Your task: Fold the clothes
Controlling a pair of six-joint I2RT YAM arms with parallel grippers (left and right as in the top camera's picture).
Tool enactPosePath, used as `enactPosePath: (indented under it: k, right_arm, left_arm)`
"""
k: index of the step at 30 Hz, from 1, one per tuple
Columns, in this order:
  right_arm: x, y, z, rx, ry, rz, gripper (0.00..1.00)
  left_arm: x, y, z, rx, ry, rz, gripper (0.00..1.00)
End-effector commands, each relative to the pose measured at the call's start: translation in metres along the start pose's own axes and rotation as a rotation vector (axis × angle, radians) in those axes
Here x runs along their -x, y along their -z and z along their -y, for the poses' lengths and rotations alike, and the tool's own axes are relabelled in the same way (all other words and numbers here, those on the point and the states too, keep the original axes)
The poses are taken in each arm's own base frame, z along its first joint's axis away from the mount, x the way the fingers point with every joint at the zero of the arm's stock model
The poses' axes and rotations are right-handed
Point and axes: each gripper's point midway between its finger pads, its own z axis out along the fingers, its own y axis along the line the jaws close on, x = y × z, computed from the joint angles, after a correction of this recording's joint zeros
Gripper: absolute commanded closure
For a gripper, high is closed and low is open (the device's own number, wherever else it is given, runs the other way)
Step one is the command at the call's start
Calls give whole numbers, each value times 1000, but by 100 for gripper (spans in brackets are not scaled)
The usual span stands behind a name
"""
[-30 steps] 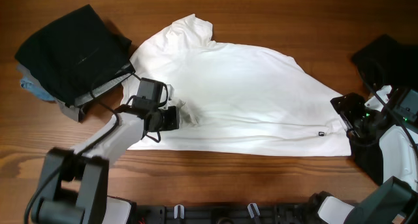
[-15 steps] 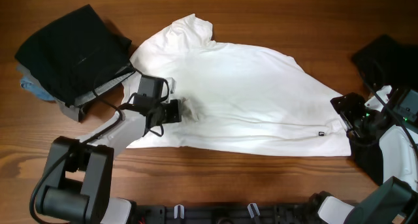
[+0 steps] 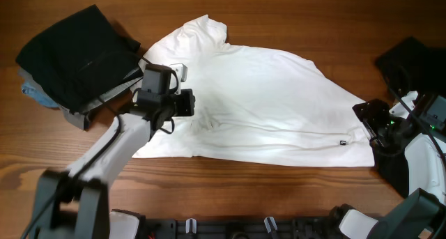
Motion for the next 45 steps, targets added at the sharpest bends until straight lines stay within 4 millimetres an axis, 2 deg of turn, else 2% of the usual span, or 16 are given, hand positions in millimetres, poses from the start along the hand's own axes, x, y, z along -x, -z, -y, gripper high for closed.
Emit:
enactPosePath:
  k: [1,5,7,10,12,19,26,29,32,35,39,42,45]
  right_arm:
    - [4,3,-2,1,28,15,40]
    - [4,3,-2,1,28,16,40]
    - [4,3,-2,1,28,16,40]
    - [4,3,-2,1,28,15,40]
    - [4,3,-2,1,27,15,40]
    - [4,3,-2,1,28,15,40]
    - [4,3,-2,1,27,15,40]
    - [4,3,-2,1,27,15,40]
    - [4,3,-2,2,27,15,40]
    - [4,3,-2,2,26,15,40]
    - [3,3,-2,1,25,12,40]
    - [3,3,-2,1,25,12,40]
    - [3,3,-2,1,25,12,40]
  left_arm:
    - [-16,20,2,18,25,-70,96]
    - [-65,16,-21,105,79,-244,96]
    - [-82,8,-31,132,91,-287,96]
    - [-98,-4,-46,175,96,-312,96]
    - [-100,-13,-50,172,93,-304,96]
    - [-86,-32,-57,183,74,-241,96]
    - [-38,-44,-44,118,36,-44,96]
    - [-6,-43,-31,66,16,74,96]
    - [28,-34,-2,-51,-22,162,96]
    - [47,-24,15,-106,-39,183,96]
    - [46,-9,10,-41,-16,120,94]
    - [30,6,-4,25,27,46,95]
    - [10,19,-27,135,73,-25,96]
